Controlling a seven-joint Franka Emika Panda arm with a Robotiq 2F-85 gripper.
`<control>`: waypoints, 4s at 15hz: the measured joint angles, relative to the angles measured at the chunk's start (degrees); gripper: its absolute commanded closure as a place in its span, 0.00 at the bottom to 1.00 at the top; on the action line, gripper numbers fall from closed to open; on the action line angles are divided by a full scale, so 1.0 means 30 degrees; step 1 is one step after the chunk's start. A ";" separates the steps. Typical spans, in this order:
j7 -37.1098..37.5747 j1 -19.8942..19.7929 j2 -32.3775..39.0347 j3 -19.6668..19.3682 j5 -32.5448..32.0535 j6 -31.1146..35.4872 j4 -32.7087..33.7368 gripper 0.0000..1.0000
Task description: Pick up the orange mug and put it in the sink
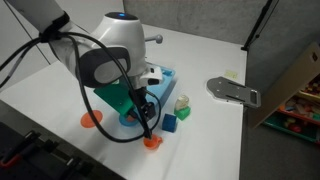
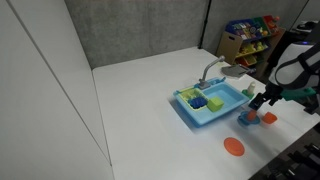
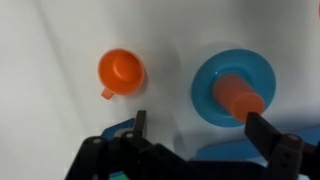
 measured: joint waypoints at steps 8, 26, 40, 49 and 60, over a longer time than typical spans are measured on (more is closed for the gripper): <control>0.0000 -0.1296 0.0781 -0.1644 0.0000 -0.0002 0.0174 0.00; 0.0009 -0.1661 0.3705 -0.0817 0.0207 0.0075 0.1873 0.00; 0.0044 -0.1653 0.5198 -0.0691 0.0348 0.0177 0.3014 0.40; 0.0041 -0.1693 0.4669 -0.0469 0.0628 0.0160 0.3101 0.66; 0.0045 -0.1064 -0.0047 0.0184 0.1096 -0.3826 0.2850 0.66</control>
